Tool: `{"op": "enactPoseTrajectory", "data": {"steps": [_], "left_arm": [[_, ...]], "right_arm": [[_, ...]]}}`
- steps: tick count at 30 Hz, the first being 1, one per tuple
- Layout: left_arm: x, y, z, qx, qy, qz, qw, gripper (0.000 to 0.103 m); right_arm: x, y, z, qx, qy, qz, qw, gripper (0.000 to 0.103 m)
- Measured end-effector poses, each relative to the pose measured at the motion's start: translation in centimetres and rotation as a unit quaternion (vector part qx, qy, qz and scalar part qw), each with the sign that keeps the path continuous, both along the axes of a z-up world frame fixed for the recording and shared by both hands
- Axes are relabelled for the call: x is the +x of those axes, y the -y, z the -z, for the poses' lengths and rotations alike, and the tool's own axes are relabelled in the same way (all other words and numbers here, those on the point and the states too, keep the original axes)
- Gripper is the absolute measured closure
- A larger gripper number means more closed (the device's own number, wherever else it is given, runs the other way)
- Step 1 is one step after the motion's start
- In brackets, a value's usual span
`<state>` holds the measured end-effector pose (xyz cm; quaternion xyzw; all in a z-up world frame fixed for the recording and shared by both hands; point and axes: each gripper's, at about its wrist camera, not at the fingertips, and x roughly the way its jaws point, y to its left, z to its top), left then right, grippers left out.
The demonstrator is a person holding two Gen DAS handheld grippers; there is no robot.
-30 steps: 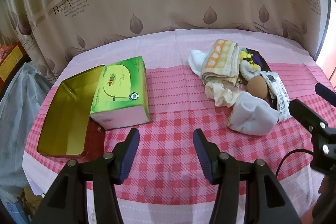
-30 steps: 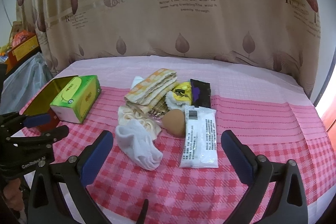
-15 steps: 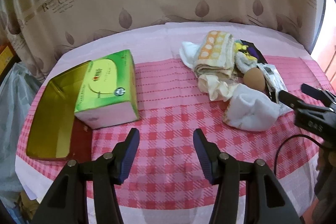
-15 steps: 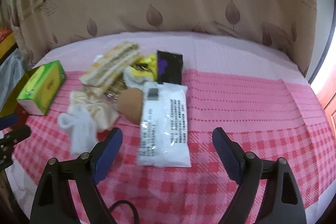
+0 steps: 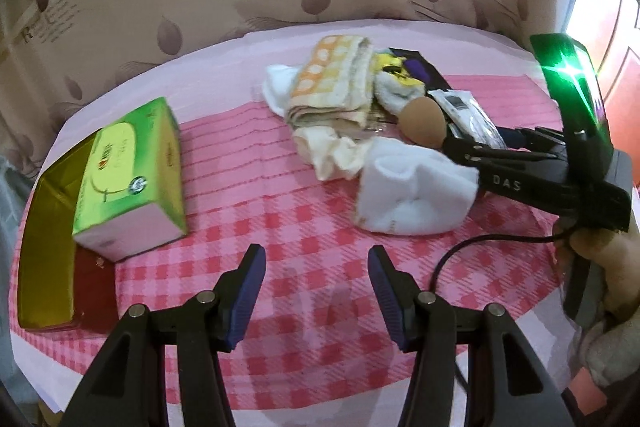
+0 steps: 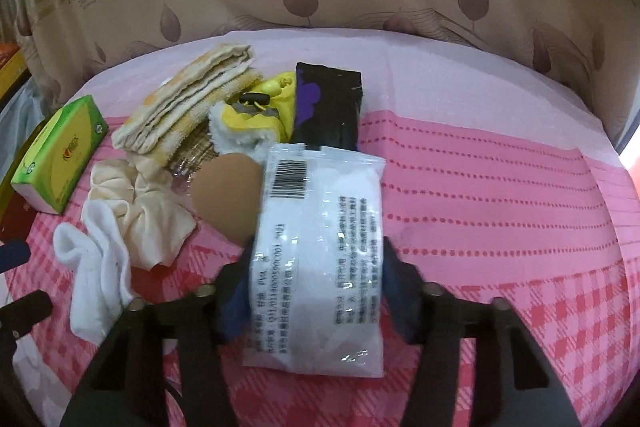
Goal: Organize soft objects
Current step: 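Grasp the white packet with the right tool while the left tool grasps the white sock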
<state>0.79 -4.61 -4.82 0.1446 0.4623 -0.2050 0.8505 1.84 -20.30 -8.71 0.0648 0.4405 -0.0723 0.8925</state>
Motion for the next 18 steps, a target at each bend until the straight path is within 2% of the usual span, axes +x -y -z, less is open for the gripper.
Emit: {"op": "enactPoseTrajectory", "data": {"steps": [12, 18], "left_arm": [[-0.5, 2.6, 0.2, -0.004, -0.023, 0.047, 0.9987, 0.049], [-0.9, 4.2, -0.1, -0.027, -0.034, 0.077, 0.9961, 0.049]], "right_arm": [[-1.6, 2.2, 0.1, -0.020, -0.005, 0.036, 0.999, 0.055], [-2.2, 2.8, 0.2, -0.017, 0.000, 0.040, 0.999, 0.055]]}}
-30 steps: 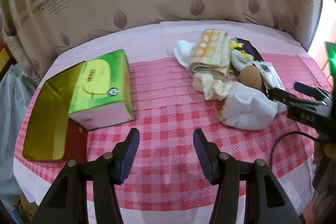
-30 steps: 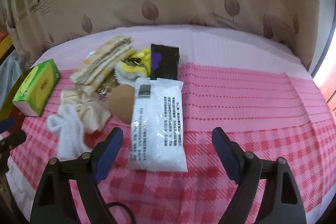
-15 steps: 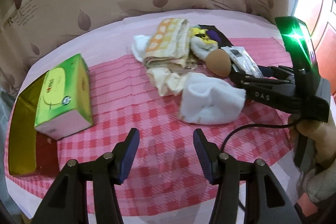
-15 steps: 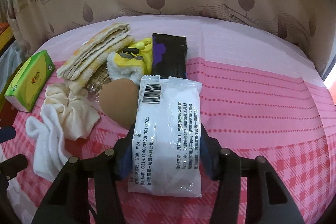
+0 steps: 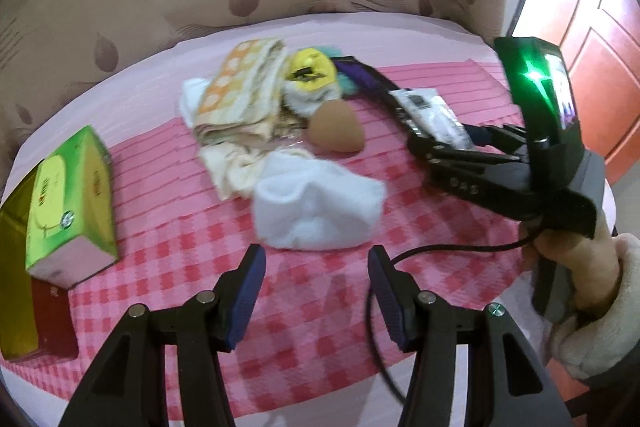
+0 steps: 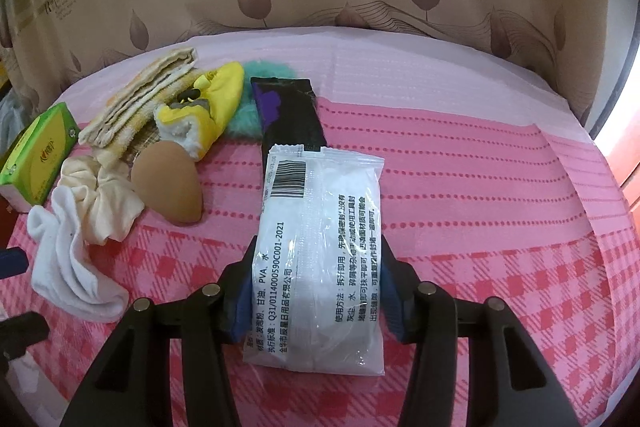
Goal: Organize soft objects
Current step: 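Grasp the white packet with the right tool while the left tool grasps the white sock, then carry the white sock with the left tool and drop it into the gold tin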
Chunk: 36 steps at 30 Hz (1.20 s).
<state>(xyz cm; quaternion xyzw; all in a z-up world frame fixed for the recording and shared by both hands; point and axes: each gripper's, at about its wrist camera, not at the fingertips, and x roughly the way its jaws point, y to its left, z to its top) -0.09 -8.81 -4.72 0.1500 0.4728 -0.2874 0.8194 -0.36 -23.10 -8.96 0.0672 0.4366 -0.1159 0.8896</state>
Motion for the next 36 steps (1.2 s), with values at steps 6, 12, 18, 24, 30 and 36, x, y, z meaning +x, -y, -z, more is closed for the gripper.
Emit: {"op": "enactPoseTrajectory", "data": {"steps": [6, 12, 18, 24, 30, 36], "left_arm": [[0.6, 2.4, 1.0, 0.003, -0.031, 0.006, 0.9995, 0.049], [3.2, 3.4, 2.9, 0.024, -0.046, -0.041, 0.9978, 0.049], [3.9, 3.1, 2.9, 0.010, -0.038, -0.054, 0.9978, 0.067], [3.6, 1.9, 2.3, -0.011, -0.045, -0.050, 0.9976, 0.090], [1.7, 0.7, 1.0, -0.006, -0.025, -0.029, 0.9993, 0.090], [0.3, -1.3, -0.2, -0.006, -0.015, -0.027, 0.9995, 0.090]], "right_arm": [[0.1, -0.1, 0.0, 0.006, 0.002, 0.001, 1.000, 0.055], [0.0, 0.7, 0.1, 0.012, 0.004, 0.000, 1.000, 0.054], [0.0, 0.8, 0.1, 0.015, 0.005, -0.001, 1.000, 0.053], [0.0, 0.9, 0.1, 0.019, 0.007, -0.001, 1.000, 0.052], [0.0, 1.0, 0.1, 0.021, 0.008, -0.001, 1.000, 0.052], [0.0, 1.2, 0.1, 0.028, 0.011, -0.001, 1.000, 0.051]]}}
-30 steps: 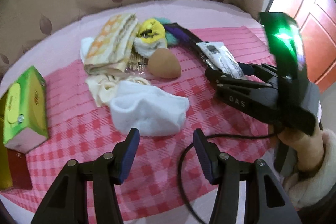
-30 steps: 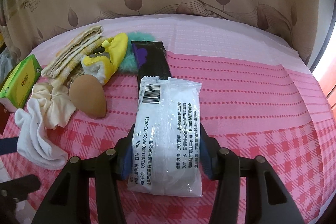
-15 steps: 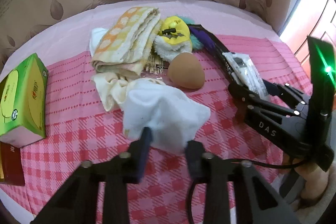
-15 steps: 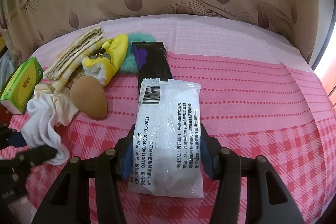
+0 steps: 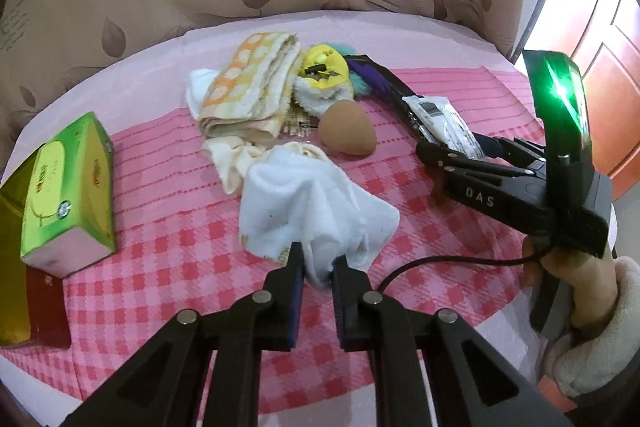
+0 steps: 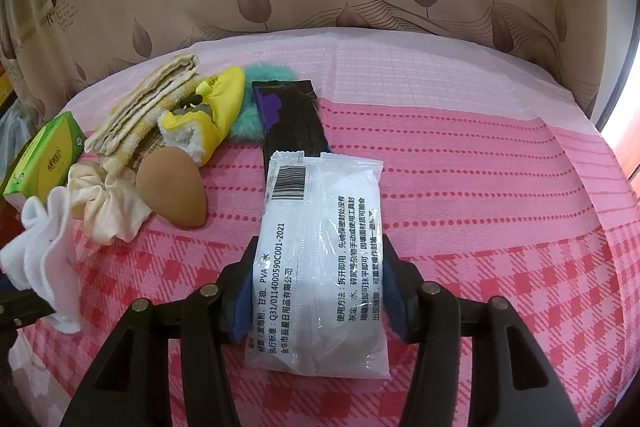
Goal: Organize soft objects
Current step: 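Carry the white sock with the left tool and drop it into the gold tin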
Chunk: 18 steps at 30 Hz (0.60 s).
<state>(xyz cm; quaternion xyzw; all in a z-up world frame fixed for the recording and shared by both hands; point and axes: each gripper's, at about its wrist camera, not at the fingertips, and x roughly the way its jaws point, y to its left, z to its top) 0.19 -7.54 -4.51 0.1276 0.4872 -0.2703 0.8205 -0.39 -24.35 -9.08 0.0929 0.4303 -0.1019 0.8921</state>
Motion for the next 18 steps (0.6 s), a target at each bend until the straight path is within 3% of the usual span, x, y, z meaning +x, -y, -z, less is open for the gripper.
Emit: {"op": "enactPoseTrajectory", "data": {"steps": [18], "left_arm": [[-0.9, -3.6, -1.8, -0.014, 0.008, -0.019, 0.9997, 0.090]], "right_arm": [[-2.4, -1.1, -0.2, 0.007, -0.001, 0.002, 1.000, 0.054]]}}
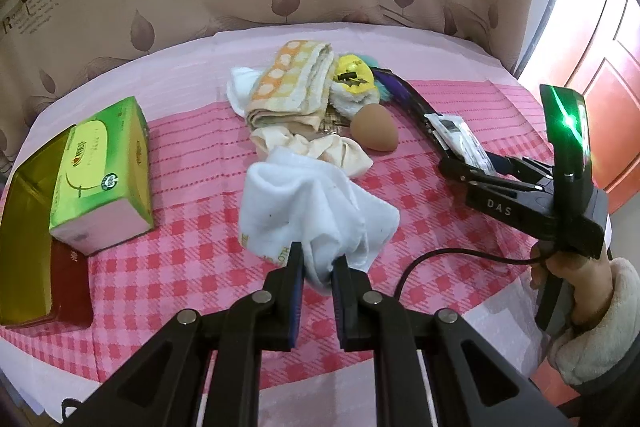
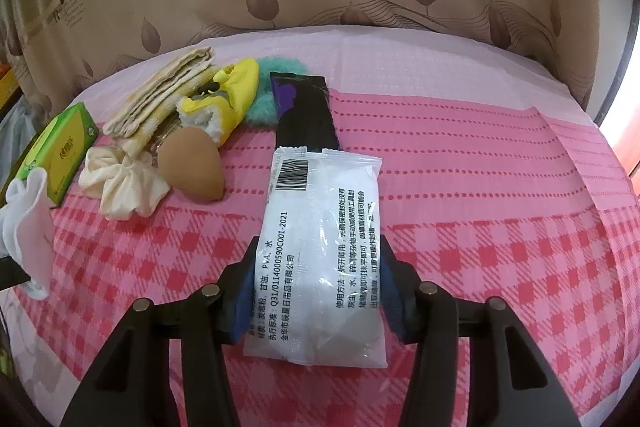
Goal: Organize soft objects
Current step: 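Carry the white sock with the left tool and drop it into the gold tin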
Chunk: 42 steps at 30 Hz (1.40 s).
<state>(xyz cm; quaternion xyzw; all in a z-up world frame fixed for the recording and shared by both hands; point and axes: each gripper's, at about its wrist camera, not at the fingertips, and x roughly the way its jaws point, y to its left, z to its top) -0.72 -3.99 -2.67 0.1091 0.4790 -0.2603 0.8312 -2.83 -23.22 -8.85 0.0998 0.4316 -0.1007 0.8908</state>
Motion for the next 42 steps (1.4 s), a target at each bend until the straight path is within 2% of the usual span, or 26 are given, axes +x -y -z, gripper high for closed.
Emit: {"op": "enactPoseTrajectory", "data": {"steps": [5, 17, 27, 33, 38, 42], "left_arm": [[0.0, -0.7, -0.5, -0.002, 0.006, -0.008, 0.9999, 0.090], [0.2, -2.4, -2.4, -0.013, 0.026, -0.020, 0.9994, 0.090], [1.7, -5.2, -5.4, -0.014, 0.058, -0.045, 0.9972, 0.090], [4.3, -8.7, -7.4, 0.004, 0.087, -0.090, 0.9921, 0.090], [7.1, -13.6, -8.6, 0.028, 0.107, -0.148, 0.9828, 0.090], [9.0, -17.3, -8.5, 0.050, 0.114, -0.183, 0.9751, 0.090]], "right_arm": [[-1.2, 0.2, -0.1, 0.018, -0.007, 0.009, 1.000, 0.054], [-3.2, -0.6, -0.5, -0.002, -0.025, 0.013, 1.000, 0.055], [-4.6, -1.9, -0.6, -0.011, -0.031, 0.008, 0.999, 0.055], [-4.5, -1.9, -0.5, -0.013, -0.031, 0.005, 0.999, 0.055], [-4.5, -1.9, -0.4, -0.015, -0.032, 0.004, 0.999, 0.055], [-4.4, -2.1, -0.3, -0.017, -0.034, 0.004, 0.999, 0.055]]}}
